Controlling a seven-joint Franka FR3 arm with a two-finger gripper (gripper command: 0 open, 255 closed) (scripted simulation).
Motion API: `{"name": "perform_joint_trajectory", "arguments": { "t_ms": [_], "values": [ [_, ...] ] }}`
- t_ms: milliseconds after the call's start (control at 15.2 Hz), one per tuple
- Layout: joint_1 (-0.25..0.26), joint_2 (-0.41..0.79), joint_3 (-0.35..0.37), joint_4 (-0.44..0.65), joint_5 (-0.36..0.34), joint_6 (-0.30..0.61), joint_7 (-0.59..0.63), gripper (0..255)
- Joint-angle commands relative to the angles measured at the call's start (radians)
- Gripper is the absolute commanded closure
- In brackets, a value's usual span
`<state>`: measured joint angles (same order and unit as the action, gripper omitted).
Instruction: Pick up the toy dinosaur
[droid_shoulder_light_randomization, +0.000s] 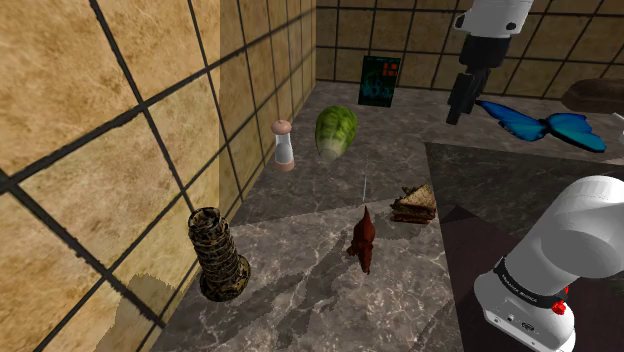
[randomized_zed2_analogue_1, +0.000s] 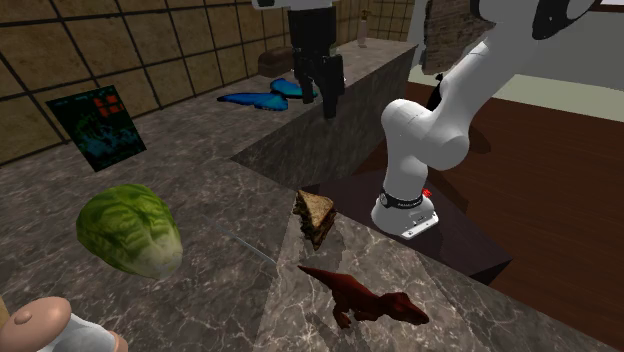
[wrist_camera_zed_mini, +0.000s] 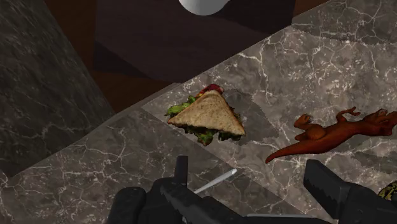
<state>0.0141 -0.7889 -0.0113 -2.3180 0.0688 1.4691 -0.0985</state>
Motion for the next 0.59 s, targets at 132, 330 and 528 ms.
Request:
{"name": "perform_joint_trajectory", "arguments": {
  "t_ms": [132, 330, 528],
  "values": [
    [-0.005, -0.031, 0.040, -0.064, 0.039, 0.041, 0.077, 0],
    [-0.008, -0.066, 0.104, -0.151, 0.102, 0.106, 0.191, 0],
    [-0.006, -0.085, 0.175, -0.224, 0.170, 0.179, 0.305, 0]
  ]
}}
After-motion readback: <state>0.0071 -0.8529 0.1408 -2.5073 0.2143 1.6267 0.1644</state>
